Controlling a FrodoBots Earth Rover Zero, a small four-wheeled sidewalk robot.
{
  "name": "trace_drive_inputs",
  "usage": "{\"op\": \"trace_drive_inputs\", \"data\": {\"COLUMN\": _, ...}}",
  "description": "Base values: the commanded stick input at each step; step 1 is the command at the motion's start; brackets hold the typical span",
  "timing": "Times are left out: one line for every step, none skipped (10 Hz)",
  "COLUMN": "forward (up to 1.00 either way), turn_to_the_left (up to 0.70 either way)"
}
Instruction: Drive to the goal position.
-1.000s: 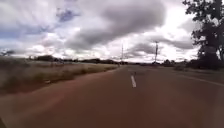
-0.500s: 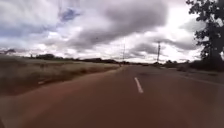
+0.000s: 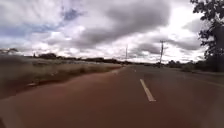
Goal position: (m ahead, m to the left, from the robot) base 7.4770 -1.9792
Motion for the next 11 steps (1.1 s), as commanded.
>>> {"op": "trace_drive_inputs", "data": {"forward": 1.0, "turn_to_the_left": 0.04}}
{"op": "trace_drive_inputs", "data": {"forward": 1.0, "turn_to_the_left": 0.04}}
{"op": "trace_drive_inputs", "data": {"forward": 1.0, "turn_to_the_left": 0.04}}
{"op": "trace_drive_inputs", "data": {"forward": 1.0, "turn_to_the_left": 0.04}}
{"op": "trace_drive_inputs", "data": {"forward": 1.0, "turn_to_the_left": 0.04}}
{"op": "trace_drive_inputs", "data": {"forward": 1.0, "turn_to_the_left": 0.04}}
{"op": "trace_drive_inputs", "data": {"forward": 1.0, "turn_to_the_left": 0.04}}
{"op": "trace_drive_inputs", "data": {"forward": 1.0, "turn_to_the_left": 0.04}}
{"op": "trace_drive_inputs", "data": {"forward": 1.0, "turn_to_the_left": 0.04}}
{"op": "trace_drive_inputs", "data": {"forward": 1.0, "turn_to_the_left": 0.04}}
{"op": "trace_drive_inputs", "data": {"forward": 1.0, "turn_to_the_left": 0.04}}
